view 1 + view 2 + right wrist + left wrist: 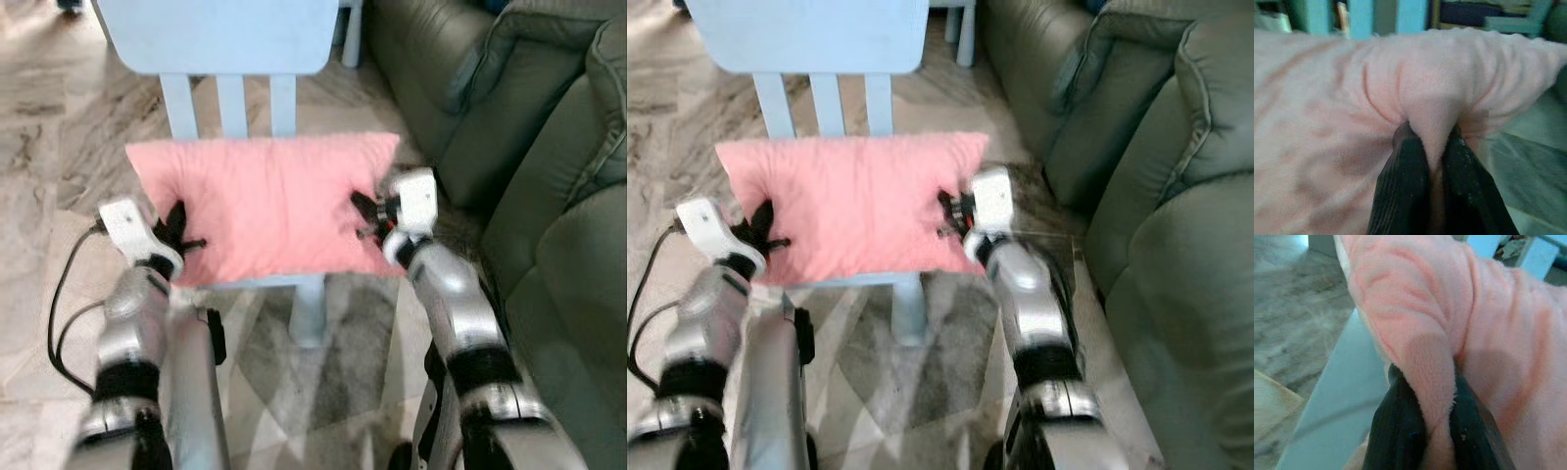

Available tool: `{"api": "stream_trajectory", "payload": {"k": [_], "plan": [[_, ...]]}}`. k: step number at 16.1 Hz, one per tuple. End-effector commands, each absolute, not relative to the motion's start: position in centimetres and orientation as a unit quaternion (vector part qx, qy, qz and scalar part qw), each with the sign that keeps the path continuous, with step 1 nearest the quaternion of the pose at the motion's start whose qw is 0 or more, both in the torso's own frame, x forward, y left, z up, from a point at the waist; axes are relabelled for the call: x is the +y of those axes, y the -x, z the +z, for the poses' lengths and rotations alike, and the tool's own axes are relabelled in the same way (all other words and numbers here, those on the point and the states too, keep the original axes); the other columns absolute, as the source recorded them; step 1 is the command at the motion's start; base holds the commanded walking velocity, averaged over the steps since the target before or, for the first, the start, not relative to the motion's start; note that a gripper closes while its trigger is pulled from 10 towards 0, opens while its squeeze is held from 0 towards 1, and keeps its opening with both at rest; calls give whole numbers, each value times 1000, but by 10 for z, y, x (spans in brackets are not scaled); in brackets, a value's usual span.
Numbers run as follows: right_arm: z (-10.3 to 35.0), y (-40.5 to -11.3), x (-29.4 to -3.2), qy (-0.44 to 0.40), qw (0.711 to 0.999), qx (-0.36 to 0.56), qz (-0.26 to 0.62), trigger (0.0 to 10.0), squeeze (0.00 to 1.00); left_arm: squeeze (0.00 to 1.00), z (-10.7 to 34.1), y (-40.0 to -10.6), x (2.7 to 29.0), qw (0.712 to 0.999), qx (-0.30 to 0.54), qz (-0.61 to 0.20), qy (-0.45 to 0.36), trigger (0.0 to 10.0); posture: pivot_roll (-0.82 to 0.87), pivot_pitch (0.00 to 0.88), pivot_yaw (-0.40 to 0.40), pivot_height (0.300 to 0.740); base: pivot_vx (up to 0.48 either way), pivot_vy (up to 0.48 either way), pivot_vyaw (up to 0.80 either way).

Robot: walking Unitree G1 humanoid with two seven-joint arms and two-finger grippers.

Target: Move the pillow to the sofa

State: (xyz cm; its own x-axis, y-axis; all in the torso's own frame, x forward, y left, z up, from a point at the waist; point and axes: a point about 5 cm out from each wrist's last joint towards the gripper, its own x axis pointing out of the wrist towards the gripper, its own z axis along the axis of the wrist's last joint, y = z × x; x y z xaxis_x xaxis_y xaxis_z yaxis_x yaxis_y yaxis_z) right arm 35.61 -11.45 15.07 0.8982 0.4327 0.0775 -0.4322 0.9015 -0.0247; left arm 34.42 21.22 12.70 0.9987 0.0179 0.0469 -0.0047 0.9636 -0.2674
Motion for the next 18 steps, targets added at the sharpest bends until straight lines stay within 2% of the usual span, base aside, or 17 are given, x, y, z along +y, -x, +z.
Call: {"api": "stream_trajectory", "payload": {"k": [1, 2, 3, 4, 6, 8, 13, 18], "plan": [[158, -351, -118, 19, 977, -60, 203, 10000, 0, 0, 134, -340, 208, 994, -43, 7, 97, 1686, 36, 0, -24, 311, 0, 0, 0], [157, -346, -121, 31, 979, -63, 190, 10000, 0, 0, 135, -337, 204, 996, -49, 7, 81, 6392, 28, 0, -23, 311, 0, 0, 0], [158, -340, -125, 59, 982, -77, 164, 10000, 0, 0, 137, -334, 197, 996, -54, 6, 76, 10000, 17, 0, -20, 311, 0, 0, 0], [162, -335, -133, 83, 985, -93, 121, 10000, 0, 0, 138, -329, 191, 996, -60, 7, 70, 10000, 10, 0, -18, 311, 0, 0, 0], [163, -332, -138, 91, 986, -98, 95, 10000, 0, 0, 138, -327, 188, 996, -61, 10, 61, 10000, 5, 0, -17, 311, 0, 0, 0], [159, -324, -153, 116, 990, -76, 24, 10000, 0, 0, 135, -317, 177, 997, -52, 16, 56, 10000, 4, 0, -14, 311, 0, 0, 0], [166, -327, -153, 120, 989, -81, 0, 10000, 0, 0, 134, -313, 163, 998, -51, -9, 36, 10000, 7, 0, -9, 311, 0, 0, 0], [171, -330, -156, 110, 991, -79, -13, 10000, 0, 0, 141, -317, 164, 998, -54, -7, 35, 10000, 5, 0, -1, 311, 0, 0, 0]]}}
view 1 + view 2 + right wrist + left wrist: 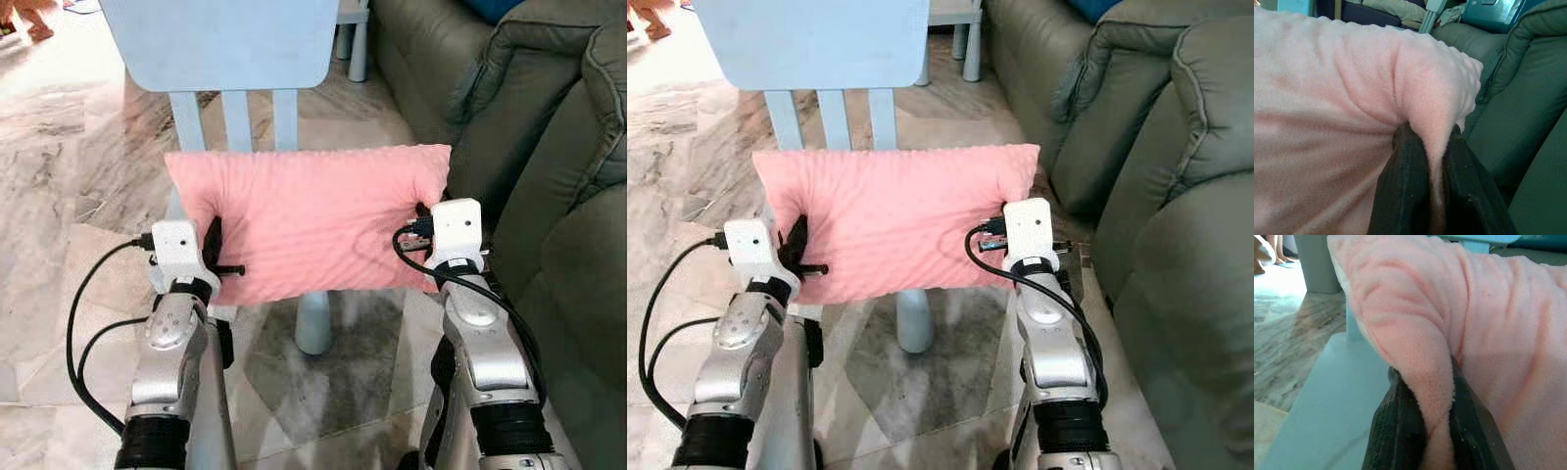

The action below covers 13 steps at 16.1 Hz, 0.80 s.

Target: Move the pillow to the sofa

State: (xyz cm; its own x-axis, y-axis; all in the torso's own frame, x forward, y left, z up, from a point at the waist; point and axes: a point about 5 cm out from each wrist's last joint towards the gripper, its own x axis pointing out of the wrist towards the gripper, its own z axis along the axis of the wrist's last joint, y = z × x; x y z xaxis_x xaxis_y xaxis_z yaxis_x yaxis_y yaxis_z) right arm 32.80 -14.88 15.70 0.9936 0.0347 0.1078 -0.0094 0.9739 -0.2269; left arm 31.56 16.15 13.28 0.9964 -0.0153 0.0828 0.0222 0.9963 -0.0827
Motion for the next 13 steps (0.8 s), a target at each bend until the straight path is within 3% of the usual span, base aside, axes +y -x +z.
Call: {"api": "stream_trajectory", "payload": {"k": [1, 13], "plan": [[171, -330, -156, 108, 991, -78, -13, 10000, 0, 0, 141, -317, 164, 998, -53, -8, 35, 10000, 3, 0, 2, 315, 0, 0, 0], [168, -331, -158, 96, 993, -70, -15, 10000, 0, 0, 139, -320, 161, 998, -42, -8, 37, 10000, -1, 0, 5, 425, 0, 0, 0]]}}
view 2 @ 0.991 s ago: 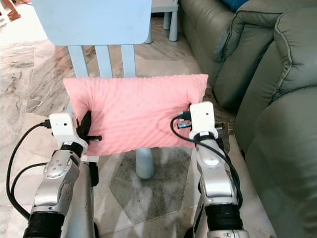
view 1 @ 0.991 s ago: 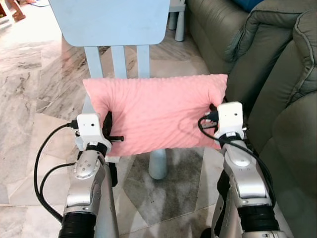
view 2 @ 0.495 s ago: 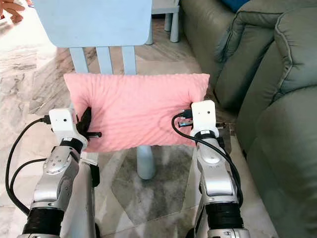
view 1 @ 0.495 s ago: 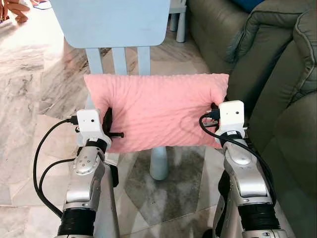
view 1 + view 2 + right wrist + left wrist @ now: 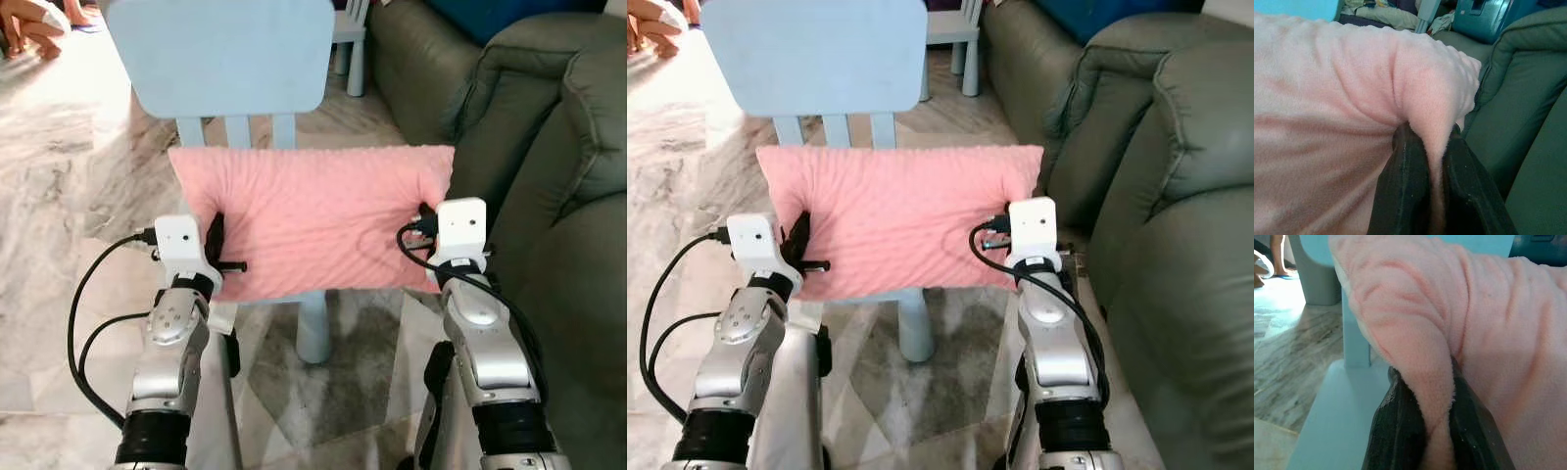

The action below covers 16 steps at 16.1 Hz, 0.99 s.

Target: Move the pillow to the sofa

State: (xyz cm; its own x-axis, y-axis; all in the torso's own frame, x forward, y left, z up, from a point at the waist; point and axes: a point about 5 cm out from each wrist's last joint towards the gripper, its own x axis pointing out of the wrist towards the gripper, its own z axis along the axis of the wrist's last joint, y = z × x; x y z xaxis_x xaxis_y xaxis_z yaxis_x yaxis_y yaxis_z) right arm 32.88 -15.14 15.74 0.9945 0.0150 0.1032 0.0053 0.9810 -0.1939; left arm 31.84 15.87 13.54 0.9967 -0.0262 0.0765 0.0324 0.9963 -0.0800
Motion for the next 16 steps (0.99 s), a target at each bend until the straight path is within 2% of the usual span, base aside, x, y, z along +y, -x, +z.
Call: {"api": "stream_trajectory", "payload": {"k": [1, 11, 16], "plan": [[169, -331, -157, 95, 993, -70, -14, 10000, 0, 0, 139, -320, 161, 998, -42, -8, 38, 10000, -1, 0, 5, 439, 0, 0, 0], [168, -332, -160, 94, 993, -68, -14, 10000, 0, 0, 135, -322, 155, 998, -34, -15, 41, 10000, -9, 0, 5, 544, 0, 0, 0], [168, -332, -159, 93, 993, -67, -13, 10000, 0, 0, 134, -322, 154, 999, -30, -15, 41, 10000, -12, 0, 7, 571, 0, 0, 0]]}}
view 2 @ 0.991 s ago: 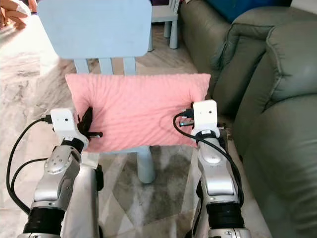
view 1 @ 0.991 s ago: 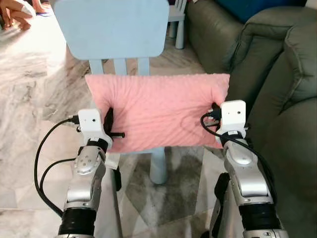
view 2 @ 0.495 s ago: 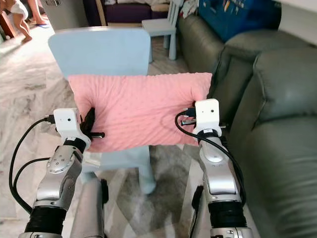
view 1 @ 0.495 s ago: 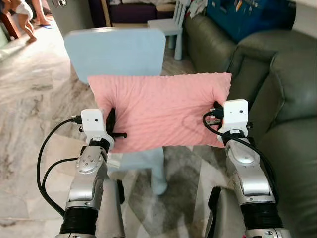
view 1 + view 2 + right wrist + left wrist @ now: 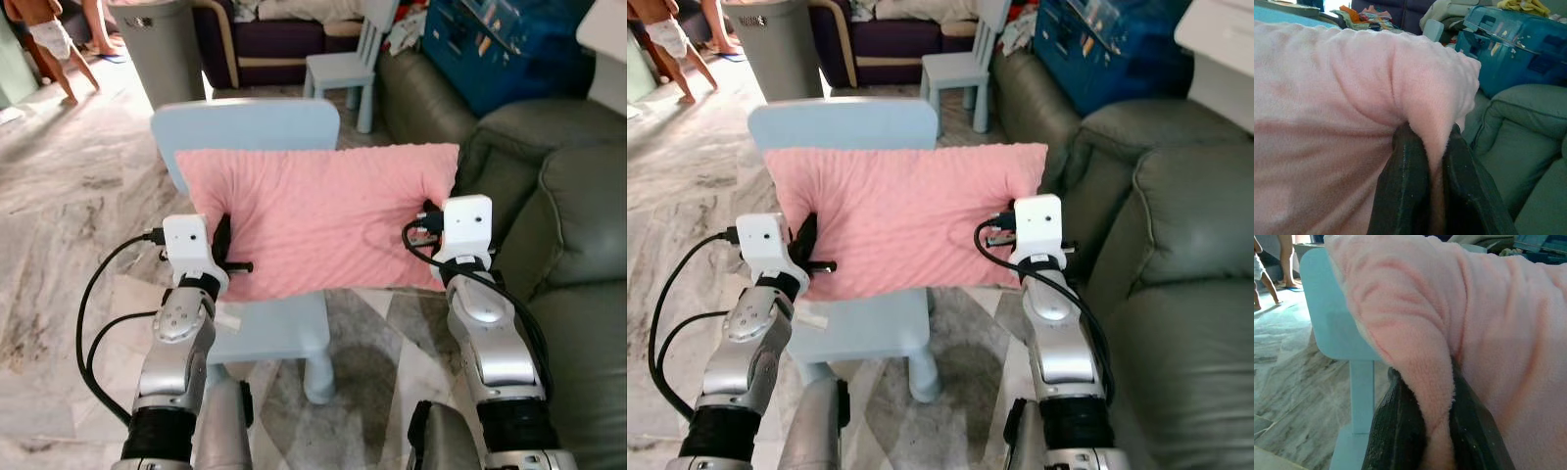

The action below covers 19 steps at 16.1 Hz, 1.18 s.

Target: Move the pillow to the sofa

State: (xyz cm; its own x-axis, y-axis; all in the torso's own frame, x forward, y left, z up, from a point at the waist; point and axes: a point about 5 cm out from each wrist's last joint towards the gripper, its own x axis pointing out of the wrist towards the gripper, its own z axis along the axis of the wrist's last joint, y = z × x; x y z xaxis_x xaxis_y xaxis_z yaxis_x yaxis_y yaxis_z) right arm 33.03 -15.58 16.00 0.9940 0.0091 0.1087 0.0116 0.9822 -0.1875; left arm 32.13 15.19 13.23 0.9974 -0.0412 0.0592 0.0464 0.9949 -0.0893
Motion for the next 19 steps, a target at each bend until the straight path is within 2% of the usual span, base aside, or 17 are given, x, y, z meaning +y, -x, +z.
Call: {"api": "stream_trajectory", "payload": {"k": [1, 6, 10, 17, 19], "plan": [[168, -332, -159, 93, 993, -67, -14, 10000, 0, 0, 134, -323, 154, 999, -29, -15, 42, 10000, -12, 0, 8, 581, 0, 0, 0], [167, -331, -159, 91, 994, -66, -16, 10000, 0, 0, 133, -323, 153, 999, -27, -16, 42, 10000, -16, 0, 10, 631, 0, 0, 0], [168, -332, -160, 90, 994, -67, -17, 10000, 0, 0, 132, -323, 152, 999, -26, -19, 42, 10000, -17, 0, 11, 654, 0, 0, 0], [170, -332, -161, 88, 994, -68, -19, 10000, 0, 0, 130, -324, 151, 999, -16, -13, 49, 10000, -21, 0, 11, 736, 0, 0, 0], [170, -332, -161, 88, 994, -68, -19, 10000, 0, 0, 130, -325, 151, 999, -16, -13, 48, 10000, -21, 0, 11, 740, 0, 0, 0]]}}
